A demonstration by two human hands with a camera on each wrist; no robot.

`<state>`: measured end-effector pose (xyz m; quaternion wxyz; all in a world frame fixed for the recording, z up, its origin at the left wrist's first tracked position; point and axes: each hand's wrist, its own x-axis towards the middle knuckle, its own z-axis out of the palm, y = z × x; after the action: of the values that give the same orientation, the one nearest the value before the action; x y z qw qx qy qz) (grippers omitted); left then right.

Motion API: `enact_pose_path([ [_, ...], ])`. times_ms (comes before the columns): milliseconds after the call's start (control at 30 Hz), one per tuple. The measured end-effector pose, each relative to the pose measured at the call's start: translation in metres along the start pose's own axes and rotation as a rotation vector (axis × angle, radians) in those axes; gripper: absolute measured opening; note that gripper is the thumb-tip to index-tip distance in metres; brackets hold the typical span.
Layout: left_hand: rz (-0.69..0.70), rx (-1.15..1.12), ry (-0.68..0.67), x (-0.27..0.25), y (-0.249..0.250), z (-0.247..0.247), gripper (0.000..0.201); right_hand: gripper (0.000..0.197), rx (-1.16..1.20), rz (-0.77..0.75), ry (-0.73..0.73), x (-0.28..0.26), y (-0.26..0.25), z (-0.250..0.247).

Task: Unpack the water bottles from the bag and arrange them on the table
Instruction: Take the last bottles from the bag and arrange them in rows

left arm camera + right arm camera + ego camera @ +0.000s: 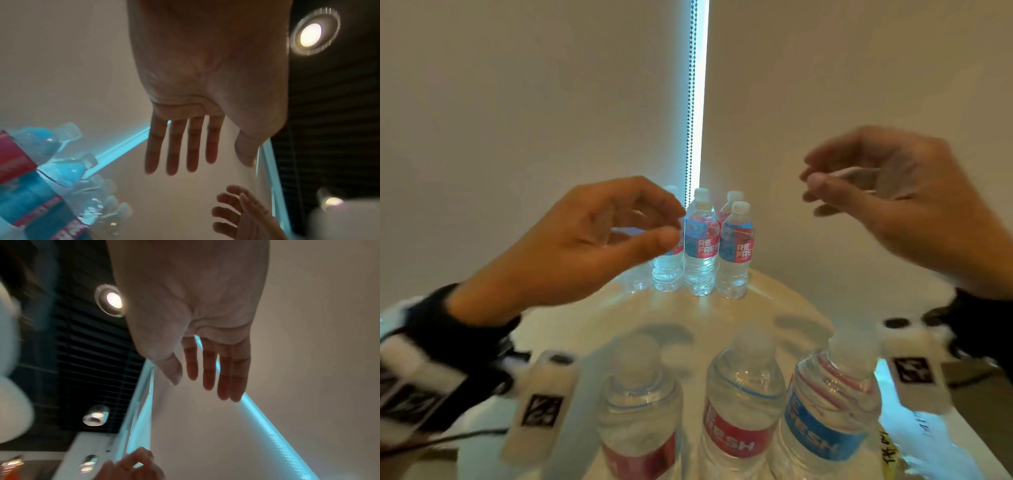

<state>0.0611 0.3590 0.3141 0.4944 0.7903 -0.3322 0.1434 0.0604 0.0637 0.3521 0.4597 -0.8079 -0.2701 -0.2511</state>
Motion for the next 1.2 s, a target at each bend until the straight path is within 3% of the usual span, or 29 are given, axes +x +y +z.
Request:
enact_pose_path([
  [100,-0.01,-0.002,-0.106,-0.046,0.033,-0.004,0.051,0.027,-0.06,-0.19,-0.228,-0.041,-0.061,-0.001],
  [200,0.024,0.169,-0.153,-0.073,0.05,0.003,0.05,0.042,-0.522,-0.331,-0.428,-0.069,-0.095,0.017],
  [267,-0.057,0.208,-0.16,-0.079,0.052,0.007,0.058,0.049,-0.818,-0.439,-0.527,-0.076,-0.096,0.029],
  [367,-0.153,0.287,-0.212,-0.085,0.052,0.013,0.072,0.065,-1.083,-0.36,-0.82,-0.071,-0.091,0.048],
  [467,-0.196,0.279,-0.259,-0.089,0.051,0.015,0.071,0.059,-1.1,-0.196,-1.094,-0.068,-0.089,0.056],
  [600,-0.185,0.246,-0.23,-0.091,0.049,0.015,0.065,0.059,-1.064,-0.15,-1.083,-0.068,-0.087,0.061],
  [700,-0.163,0.201,-0.179,-0.095,0.05,0.008,0.064,0.045,-0.955,-0.05,-1.083,-0.067,-0.094,0.063],
  [833,-0.1,0.136,-0.05,-0.084,0.048,-0.012,0.066,0.081,-0.985,-0.203,-0.976,-0.045,-0.108,0.043],
  [900,-0.089,0.128,-0.003,-0.07,0.043,-0.024,0.066,0.071,-0.916,-0.31,-0.86,-0.025,-0.11,0.026],
  [1000,-0.099,0.202,0.026,-0.045,0.026,-0.042,0.067,0.054,-0.876,-0.378,-0.827,0.013,-0.114,0.023],
  [1067,-0.105,0.288,0.037,-0.028,0.013,-0.05,0.064,0.055,-0.855,-0.324,-0.839,0.037,-0.117,0.032],
  [1200,-0.125,0.395,0.048,-0.003,-0.016,-0.053,0.059,0.052,-0.865,-0.465,-0.797,0.073,-0.081,0.067],
])
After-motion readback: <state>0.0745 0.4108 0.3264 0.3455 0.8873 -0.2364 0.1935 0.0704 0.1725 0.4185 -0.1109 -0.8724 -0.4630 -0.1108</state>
